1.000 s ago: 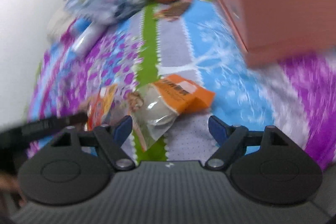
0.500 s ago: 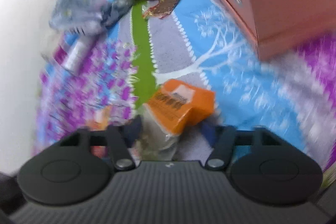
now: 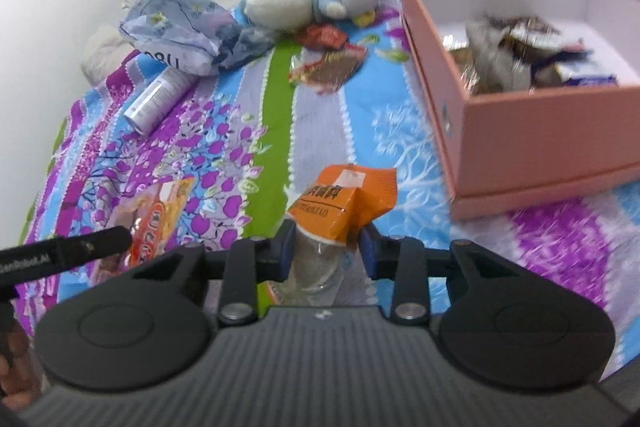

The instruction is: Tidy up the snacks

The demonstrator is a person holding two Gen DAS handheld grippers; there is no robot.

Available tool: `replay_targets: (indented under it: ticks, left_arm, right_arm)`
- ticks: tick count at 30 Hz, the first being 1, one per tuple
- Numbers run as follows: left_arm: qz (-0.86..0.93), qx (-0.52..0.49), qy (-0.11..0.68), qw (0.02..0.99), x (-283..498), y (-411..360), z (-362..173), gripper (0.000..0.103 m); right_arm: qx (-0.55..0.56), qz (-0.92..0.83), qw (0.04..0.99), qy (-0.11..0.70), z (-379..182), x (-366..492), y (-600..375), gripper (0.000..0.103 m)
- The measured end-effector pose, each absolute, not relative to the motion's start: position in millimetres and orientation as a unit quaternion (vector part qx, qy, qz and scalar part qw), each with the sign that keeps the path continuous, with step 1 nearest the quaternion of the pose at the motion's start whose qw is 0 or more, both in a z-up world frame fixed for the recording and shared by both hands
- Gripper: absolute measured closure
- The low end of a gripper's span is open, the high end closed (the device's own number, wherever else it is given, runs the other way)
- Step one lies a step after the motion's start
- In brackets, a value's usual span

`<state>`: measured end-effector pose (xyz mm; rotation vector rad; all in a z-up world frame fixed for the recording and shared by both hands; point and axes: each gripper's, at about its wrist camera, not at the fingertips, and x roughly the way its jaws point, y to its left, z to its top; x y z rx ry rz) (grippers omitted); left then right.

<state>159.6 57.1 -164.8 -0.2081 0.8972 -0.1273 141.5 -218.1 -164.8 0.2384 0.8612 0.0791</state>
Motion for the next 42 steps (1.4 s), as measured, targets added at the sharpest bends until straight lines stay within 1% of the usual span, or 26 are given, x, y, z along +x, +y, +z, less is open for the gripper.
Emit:
replay_targets:
  ticks: [8, 9, 10, 15, 19, 25, 27, 28, 29, 31, 34, 35, 38, 42]
  left_arm:
    - [-0.086, -0.089, 0.405, 0.906, 177.5, 33.5, -122.9, 0.048]
    - [-0.090, -0.087, 0.399, 0.909, 180.2, 30.3, -115.7, 0.050]
    - [-0.095, -0.088, 0.393, 0.911, 183.2, 27.1, -108.1, 0.059]
    - [-0.114, -0.070, 0.367, 0.920, 199.4, 4.8, -76.3, 0.060]
    - [-0.126, -0.067, 0.382, 0.913, 207.1, -9.9, -83.3, 0.060]
    - [-0.134, -0.051, 0.426, 0.893, 205.1, -16.2, -125.2, 0.058]
    - [-0.129, -0.050, 0.441, 0.887, 205.4, -11.9, -139.2, 0.052]
    - [-0.126, -0.054, 0.446, 0.885, 206.1, -8.0, -145.8, 0.043]
    - [-0.122, -0.059, 0.452, 0.882, 207.9, -3.5, -152.7, 0.038]
    - [-0.116, -0.068, 0.461, 0.877, 212.7, 6.1, -165.2, 0.035]
    - [-0.110, -0.088, 0.476, 0.868, 221.0, 20.0, -183.7, 0.017]
    - [-0.108, -0.094, 0.480, 0.866, 224.1, 24.0, -189.5, 0.013]
    - [-0.106, -0.103, 0.501, 0.853, 233.8, 30.3, -207.7, 0.008]
    - [-0.104, -0.096, 0.536, 0.832, 240.4, 31.2, -233.1, 0.008]
  right_arm:
    - [0.073, 0.034, 0.919, 0.385, -117.5, 140.5, -225.8, 0.067]
    - [0.072, 0.034, 0.922, 0.380, -110.6, 141.0, -228.1, 0.067]
    - [0.071, 0.032, 0.924, 0.374, -102.9, 141.4, -230.8, 0.067]
    - [0.053, 0.022, 0.939, 0.338, -68.8, 144.7, -243.5, 0.067]
    - [0.055, 0.011, 0.942, 0.330, -65.1, 146.7, -256.2, 0.067]
    - [0.078, 0.017, 0.932, 0.354, -92.3, 135.4, -269.1, 0.067]
    - [0.074, 0.024, 0.928, 0.364, -104.3, 130.5, -265.3, 0.067]
    - [0.073, 0.032, 0.927, 0.368, -111.0, 128.3, -262.8, 0.067]
    - [0.073, 0.037, 0.925, 0.372, -116.9, 126.5, -260.4, 0.067]
    - [0.070, 0.043, 0.921, 0.381, -131.1, 124.2, -255.5, 0.067]
    - [0.071, 0.053, 0.914, 0.396, -150.9, 123.8, -248.7, 0.067]
    - [0.070, 0.058, 0.913, 0.399, -155.9, 124.2, -245.7, 0.067]
    - [0.062, 0.073, 0.912, 0.398, -167.1, 126.7, -236.2, 0.067]
    - [0.091, 0.095, 0.900, 0.415, -184.9, 134.4, -234.5, 0.067]
